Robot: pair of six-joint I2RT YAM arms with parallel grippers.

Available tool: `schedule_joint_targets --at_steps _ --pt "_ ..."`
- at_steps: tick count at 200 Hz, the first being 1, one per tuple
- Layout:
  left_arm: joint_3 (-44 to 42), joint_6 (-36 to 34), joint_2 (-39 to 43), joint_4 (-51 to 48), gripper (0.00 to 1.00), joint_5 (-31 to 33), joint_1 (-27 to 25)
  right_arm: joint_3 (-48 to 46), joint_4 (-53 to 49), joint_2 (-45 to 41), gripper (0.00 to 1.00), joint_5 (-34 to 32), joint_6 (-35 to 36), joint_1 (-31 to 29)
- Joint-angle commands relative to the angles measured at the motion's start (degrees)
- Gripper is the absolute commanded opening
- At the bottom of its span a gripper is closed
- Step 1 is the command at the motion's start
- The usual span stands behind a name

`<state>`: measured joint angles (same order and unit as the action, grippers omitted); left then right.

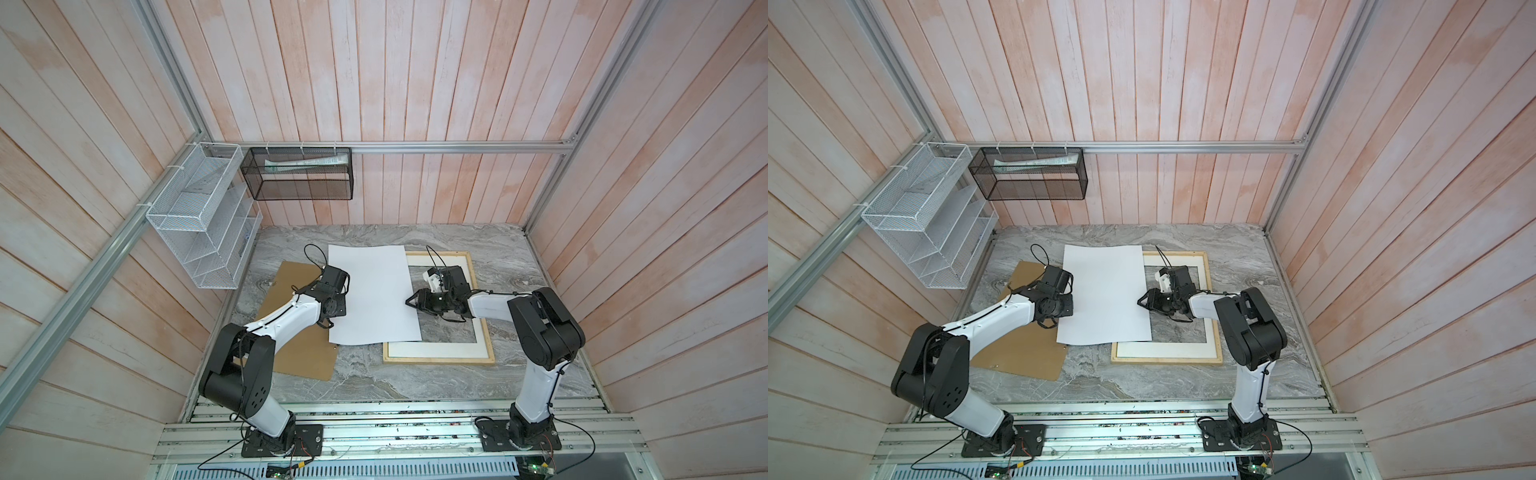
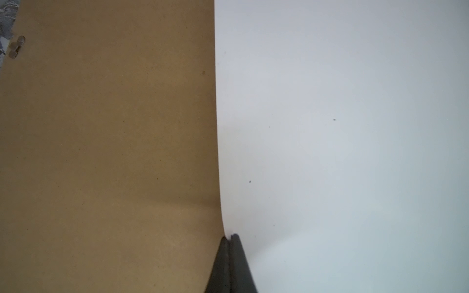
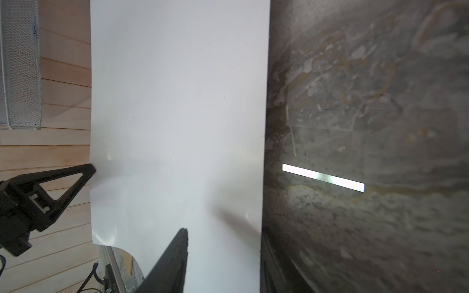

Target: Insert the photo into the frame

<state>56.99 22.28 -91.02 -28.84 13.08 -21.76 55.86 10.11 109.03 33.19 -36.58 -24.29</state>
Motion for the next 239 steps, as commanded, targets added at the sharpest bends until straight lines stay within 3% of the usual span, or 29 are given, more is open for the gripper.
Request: schedule_joint_targets --at_steps 1,125,239 --pt "-1.00 0.17 1.20 1.49 0.00 -1.29 0.23 1.60 0.19 1.35 0.43 1.29 -0.21 -0.40" --pt "-2.91 0.29 5.03 6.19 0.00 -6.69 -0.54 4.67 -7.72 -1.66 0.00 -4.43 4.79 -0.33" --pt "-5.93 3.81 4.62 17.51 0.00 -14.87 -4.79 0.71 -18.34 -13.09 0.00 -9.70 11.32 5.22"
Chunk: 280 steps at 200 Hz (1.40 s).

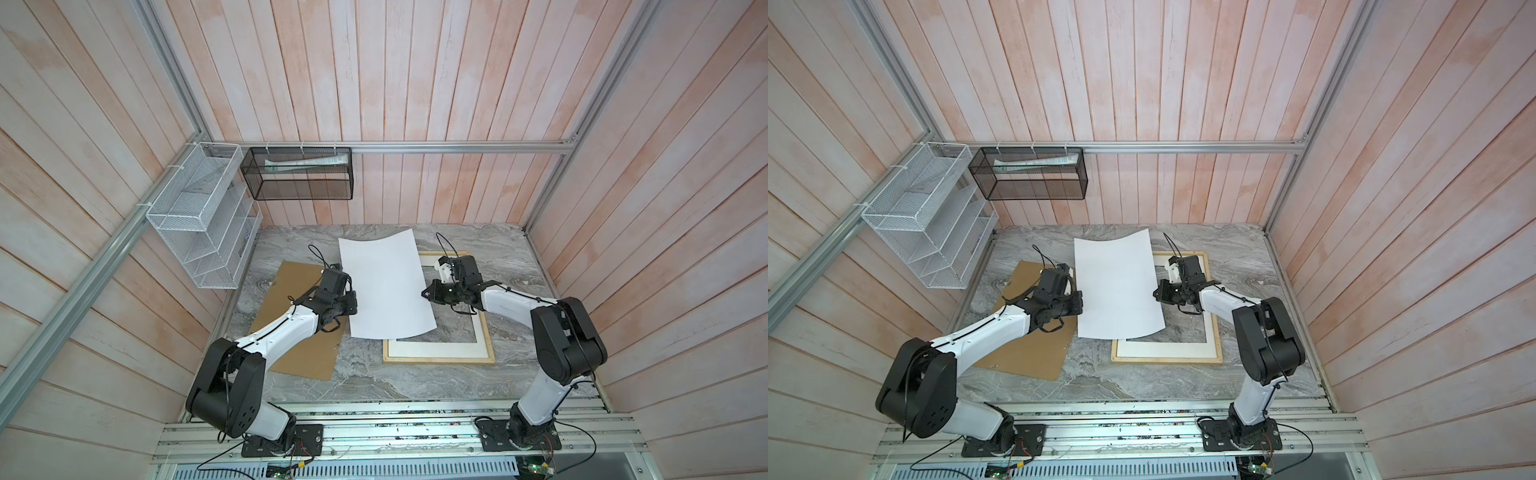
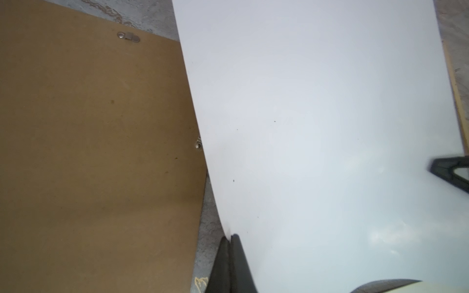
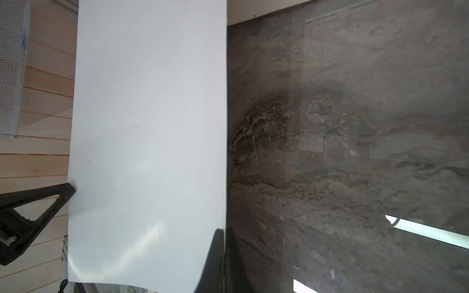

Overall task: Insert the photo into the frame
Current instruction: 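Carry the photo with both grippers back over the frame and lay it inside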

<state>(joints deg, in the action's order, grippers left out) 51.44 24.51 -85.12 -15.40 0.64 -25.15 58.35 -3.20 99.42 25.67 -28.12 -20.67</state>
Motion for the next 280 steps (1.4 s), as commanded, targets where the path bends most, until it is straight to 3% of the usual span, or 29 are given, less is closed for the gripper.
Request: schedule_joint_targets --at_steps 1,98,183,240,280 --pt "-0.38 1.63 -1.41 4.15 0.00 -2.46 -1.49 -1.85 -5.09 -3.63 0.00 -2.19 2.88 1.64" --pt "-0.02 6.06 -7.07 15.43 0.00 -8.38 -8.83 -10.53 -15.63 -17.85 0.00 -5.13 5.78 12.48" --pt "0.26 8.04 -12.50 20.85 0.01 -11.36 -13.15 -13.61 -20.43 -20.45 0.00 -9.37 7.63 16.11" --pt "-0.82 8.97 -13.23 20.35 0.04 -11.15 -14.01 -13.30 -20.61 -19.88 0.23 -10.20 7.62 17.15" --pt "-0.55 9.17 -13.48 19.37 0.20 -10.38 -14.05 -13.18 -20.26 -19.61 0.34 -10.38 7.55 17.15"
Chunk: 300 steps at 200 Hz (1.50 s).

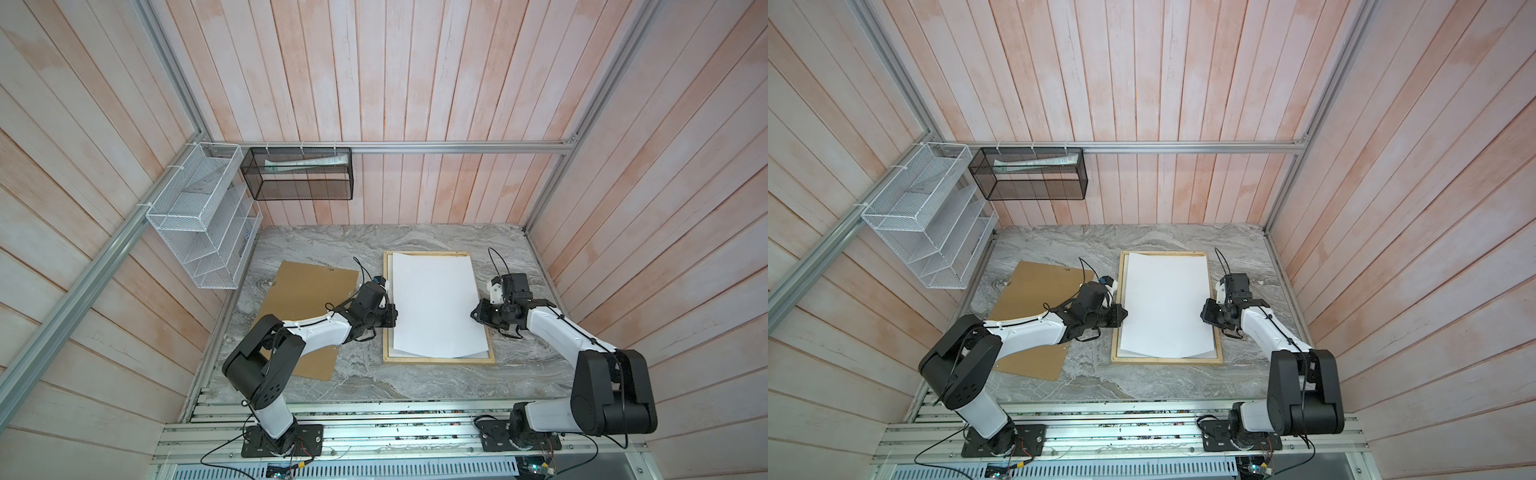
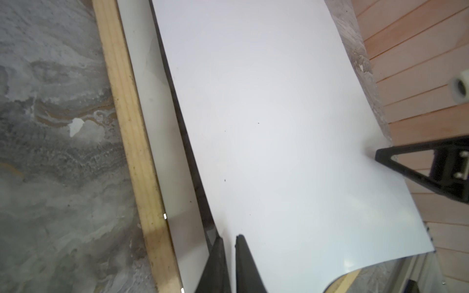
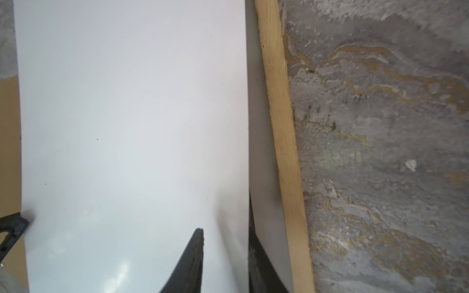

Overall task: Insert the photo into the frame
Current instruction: 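Carry the photo with both grippers back over the frame and lay it inside, then open both grippers and press the photo's edges down inside the frame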

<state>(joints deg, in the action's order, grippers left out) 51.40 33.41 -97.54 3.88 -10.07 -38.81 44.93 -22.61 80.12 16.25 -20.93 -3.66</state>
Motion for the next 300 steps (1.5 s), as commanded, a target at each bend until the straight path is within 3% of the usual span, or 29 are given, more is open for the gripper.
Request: schedule_joint_targets --at_steps 1,52,138,193,300 --pt "-0.51 0.26 -1.07 0.08 0.21 0.32 -0.39 0.20 -0.86 -0.27 0.34 -0.96 0.32 0.15" --pt "-0.92 0.43 -0.82 -0.36 0.30 1.00 -0.39 -0.58 0.69 0.30 0.37 -0.29 0.18 0.16" --pt "-1.39 0.39 1.27 -2.47 0.35 4.75 -0.35 -0.28 4.42 2.37 0.37 2.04 0.43 0.15" --pt "-1.47 -0.18 3.05 -4.09 0.43 7.60 0.18 -0.89 4.24 1.41 0.38 -2.82 0.03 0.15" --pt "-0.73 -0.54 0.41 -4.90 0.44 7.81 0.66 -2.55 6.78 -0.36 0.51 -9.47 -1.29 0.82"
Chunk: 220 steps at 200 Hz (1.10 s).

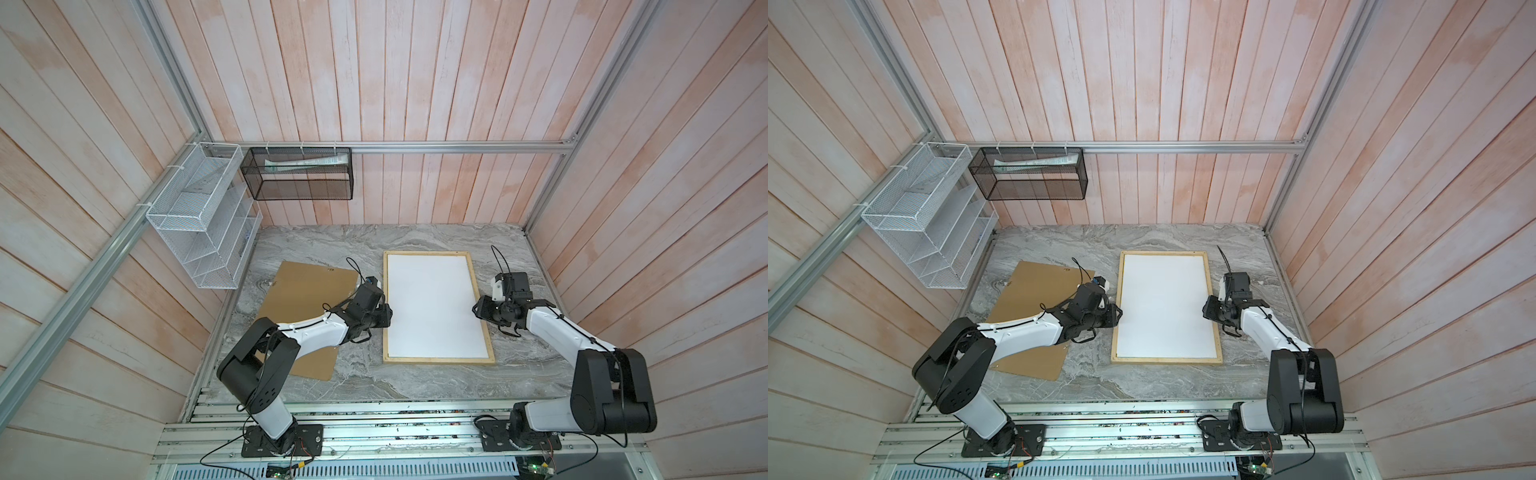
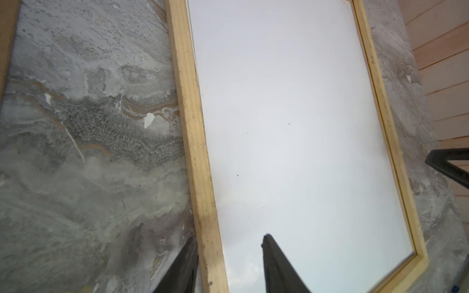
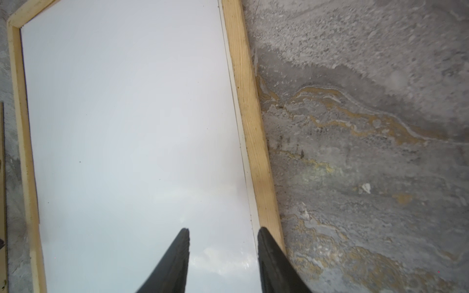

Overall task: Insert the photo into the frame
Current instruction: 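Open both grippers and press the photo's edges down inside the frame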

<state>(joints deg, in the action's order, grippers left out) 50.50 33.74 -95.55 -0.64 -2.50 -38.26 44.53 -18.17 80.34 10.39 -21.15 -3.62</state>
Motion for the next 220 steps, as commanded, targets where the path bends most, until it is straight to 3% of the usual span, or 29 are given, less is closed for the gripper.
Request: schedule_joint_targets --at_steps 1,80,167,220 --pt "0.15 -0.86 -1.66 -0.35 0.44 0.19 0.12 -2.25 2.53 -0.55 0.51 -3.79 -1.26 0.83" --pt "0.65 -1.13 -4.68 0.55 0.44 -1.69 0.03 -3.54 7.55 4.77 0.52 0.25 -1.53 3.26" --pt "3.14 -1.49 -7.73 2.08 0.44 -5.29 -0.52 -2.39 10.81 8.26 0.32 4.27 -1.45 3.62" --pt "7.53 -1.73 -12.24 3.47 0.44 -6.32 -0.42 0.27 12.13 11.71 0.28 6.12 -1.04 4.13"
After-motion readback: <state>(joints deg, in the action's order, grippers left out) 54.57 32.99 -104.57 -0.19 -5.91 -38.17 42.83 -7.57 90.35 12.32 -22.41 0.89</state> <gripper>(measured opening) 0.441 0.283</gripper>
